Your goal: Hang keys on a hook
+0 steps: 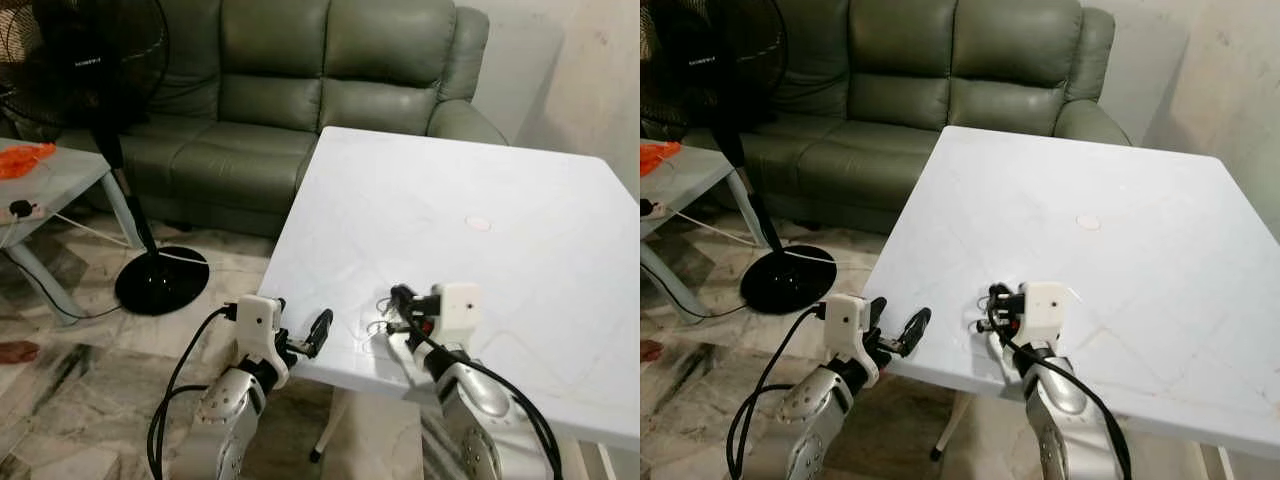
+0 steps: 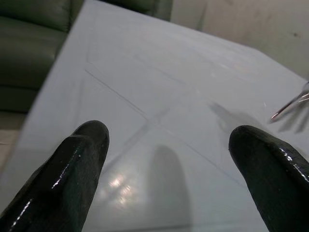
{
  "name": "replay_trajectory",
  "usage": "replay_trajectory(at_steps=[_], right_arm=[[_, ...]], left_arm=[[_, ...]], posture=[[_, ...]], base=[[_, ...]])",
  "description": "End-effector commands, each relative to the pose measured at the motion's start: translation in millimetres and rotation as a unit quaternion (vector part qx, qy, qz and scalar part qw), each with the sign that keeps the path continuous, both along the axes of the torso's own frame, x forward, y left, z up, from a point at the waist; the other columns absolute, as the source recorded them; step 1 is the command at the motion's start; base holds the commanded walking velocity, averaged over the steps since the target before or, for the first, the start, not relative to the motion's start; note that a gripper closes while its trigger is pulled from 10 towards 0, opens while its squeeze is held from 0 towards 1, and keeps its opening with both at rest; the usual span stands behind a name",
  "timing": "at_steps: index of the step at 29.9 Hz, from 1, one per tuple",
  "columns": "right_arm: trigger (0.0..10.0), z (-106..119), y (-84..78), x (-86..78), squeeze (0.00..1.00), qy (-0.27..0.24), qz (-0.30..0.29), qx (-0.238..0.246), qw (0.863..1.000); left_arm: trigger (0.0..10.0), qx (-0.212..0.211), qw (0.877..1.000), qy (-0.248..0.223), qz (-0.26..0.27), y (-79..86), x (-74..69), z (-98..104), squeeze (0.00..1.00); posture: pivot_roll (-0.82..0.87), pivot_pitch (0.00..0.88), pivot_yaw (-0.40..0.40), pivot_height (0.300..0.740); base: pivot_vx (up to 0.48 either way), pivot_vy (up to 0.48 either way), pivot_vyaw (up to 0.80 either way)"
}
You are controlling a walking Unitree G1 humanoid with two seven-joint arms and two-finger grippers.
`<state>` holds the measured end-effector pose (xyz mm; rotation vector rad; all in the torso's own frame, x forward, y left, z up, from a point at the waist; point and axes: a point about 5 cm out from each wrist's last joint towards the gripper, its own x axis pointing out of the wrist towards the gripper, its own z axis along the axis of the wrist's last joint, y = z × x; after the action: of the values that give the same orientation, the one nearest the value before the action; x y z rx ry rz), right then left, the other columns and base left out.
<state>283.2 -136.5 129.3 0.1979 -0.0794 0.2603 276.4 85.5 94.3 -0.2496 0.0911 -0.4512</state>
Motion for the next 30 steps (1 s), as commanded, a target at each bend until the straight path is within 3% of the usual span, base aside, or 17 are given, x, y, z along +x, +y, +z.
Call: replay_trajectory(at_steps=[1,5,7,15,17,21,30], right_arm=[[10.0,12,-8.0,2.9,0.0,-0.044,-0.016,0.01,0.999],[10.0,21,-21.1,7.9,0.0,-0.068,-0.056,0.018,0.996],[10.0,30,-29.5,11.2,0.0,-0.095,-0.082,0.01,0.992],[10.0,44,-37.4,16.4,0.0,-0.136,-0.108,-0.025,0.985],[10.0,48,-36.3,17.9,0.0,-0.144,-0.104,-0.017,0.984],[10.0,52,-36.7,17.1,0.0,-0.149,-0.111,-0.023,0.982],[10.0,32,-23.9,16.6,0.0,-0.089,-0.105,-0.041,0.99]], left_arm=[[10.0,-0.007,1.0,-0.015,0.01,-2.0,3.9,7,0.0],[10.0,-0.005,0.999,-0.034,0.027,6.3,13.0,17,0.0],[10.0,-0.017,0.997,-0.055,0.054,19.0,26.9,33,0.0],[10.0,-0.026,0.991,-0.102,0.079,37.7,49.0,64,0.0],[10.0,-0.01,0.99,-0.117,0.084,42.5,54.6,70,0.0],[10.0,-0.014,0.988,-0.121,0.091,47.1,57.6,76,0.0],[10.0,-0.016,0.987,-0.125,0.104,46.5,55.4,75,0.0]], posture=[[-0.02,0.01,-0.051,0.74],[-0.01,0.01,-0.052,0.74],[-0.01,0.011,-0.053,0.74],[-0.01,0.013,-0.051,0.74],[-0.01,0.013,-0.05,0.74],[-0.02,0.017,-0.038,0.74],[-0.02,0.017,-0.031,0.74]], base=[[0.0,0.0,0.0],[0.0,0.0,0.0],[0.0,0.0,0.0],[0.0,0.0,0.0],[0.0,0.0,0.0],[0.0,0.0,0.0],[0.0,0.0,-0.28]])
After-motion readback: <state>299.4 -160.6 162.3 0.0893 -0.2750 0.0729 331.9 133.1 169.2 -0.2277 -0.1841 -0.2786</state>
